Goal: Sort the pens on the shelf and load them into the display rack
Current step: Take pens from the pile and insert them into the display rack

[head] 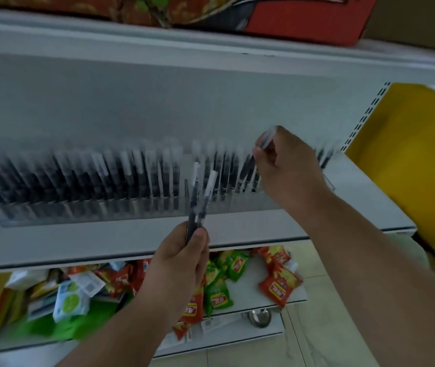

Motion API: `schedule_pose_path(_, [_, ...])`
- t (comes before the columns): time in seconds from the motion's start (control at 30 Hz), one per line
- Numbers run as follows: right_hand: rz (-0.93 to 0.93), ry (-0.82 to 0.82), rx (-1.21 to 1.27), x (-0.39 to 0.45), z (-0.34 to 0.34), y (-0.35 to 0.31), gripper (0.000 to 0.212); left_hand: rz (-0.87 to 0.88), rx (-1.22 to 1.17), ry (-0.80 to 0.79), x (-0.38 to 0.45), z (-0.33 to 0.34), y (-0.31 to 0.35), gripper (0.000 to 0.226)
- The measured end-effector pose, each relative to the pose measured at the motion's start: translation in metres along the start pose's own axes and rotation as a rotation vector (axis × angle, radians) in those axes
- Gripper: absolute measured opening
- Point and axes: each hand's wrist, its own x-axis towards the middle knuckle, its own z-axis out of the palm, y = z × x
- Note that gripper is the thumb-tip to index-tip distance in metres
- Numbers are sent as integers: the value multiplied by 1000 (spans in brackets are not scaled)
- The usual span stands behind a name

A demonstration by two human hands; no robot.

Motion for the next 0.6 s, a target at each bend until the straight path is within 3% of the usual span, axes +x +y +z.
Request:
schedule_pose_path(0.17, [75,-227,-153,-5,14,3,21,-11,32,-21,0,-2,-1,44])
schedule_pose_path(0.33, [84,-215,-140,5,16,5,37,-29,-16,5,3,1,3,41])
schedule_pose_path(0.6, [127,-307,-173,-7,30,8,24,-38,20,45,9,18,3,29])
